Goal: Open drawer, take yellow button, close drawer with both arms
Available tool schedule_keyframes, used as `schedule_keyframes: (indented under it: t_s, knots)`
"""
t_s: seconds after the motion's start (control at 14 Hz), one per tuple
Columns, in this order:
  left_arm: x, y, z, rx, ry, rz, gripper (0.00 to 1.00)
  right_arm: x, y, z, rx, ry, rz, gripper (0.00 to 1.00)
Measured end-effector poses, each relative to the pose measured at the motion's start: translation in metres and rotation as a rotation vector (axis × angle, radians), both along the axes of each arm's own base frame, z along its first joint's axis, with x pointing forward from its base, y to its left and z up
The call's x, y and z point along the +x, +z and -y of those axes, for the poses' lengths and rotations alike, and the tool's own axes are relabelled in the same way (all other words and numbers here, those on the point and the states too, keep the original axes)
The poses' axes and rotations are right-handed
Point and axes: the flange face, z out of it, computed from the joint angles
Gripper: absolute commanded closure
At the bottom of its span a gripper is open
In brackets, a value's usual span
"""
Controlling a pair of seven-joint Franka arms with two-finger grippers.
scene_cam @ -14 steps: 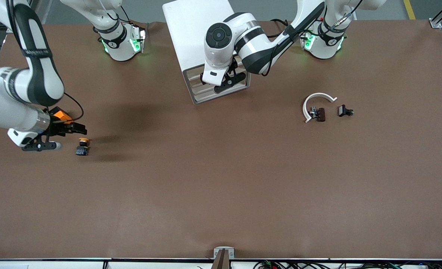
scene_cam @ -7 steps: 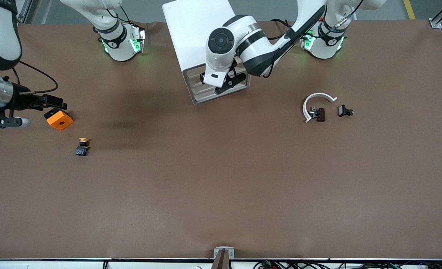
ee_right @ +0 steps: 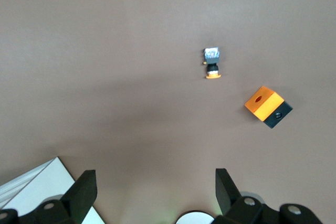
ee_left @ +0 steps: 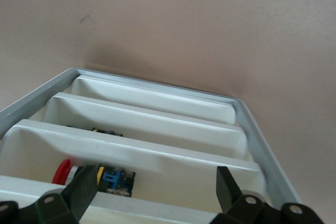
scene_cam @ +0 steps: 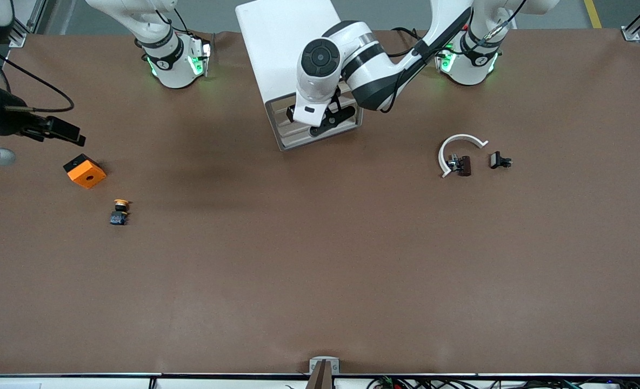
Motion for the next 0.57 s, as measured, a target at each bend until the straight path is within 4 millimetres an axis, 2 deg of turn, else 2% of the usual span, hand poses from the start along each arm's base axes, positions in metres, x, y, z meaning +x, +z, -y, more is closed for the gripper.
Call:
schedule_keyframes:
  t_s: [0.21,0.57]
  knots:
    - [0.034,0.002,-0.014,-0.008,0.026,0.026,0.00,0.002,0.027,0.000,-0.003,0.001,0.052,0.00]
    - [0.078,-0.005,-0.043,0.001,0.049,0.061,0.00,0.009,0.028,0.006,-0.008,-0.008,0.056,0.00]
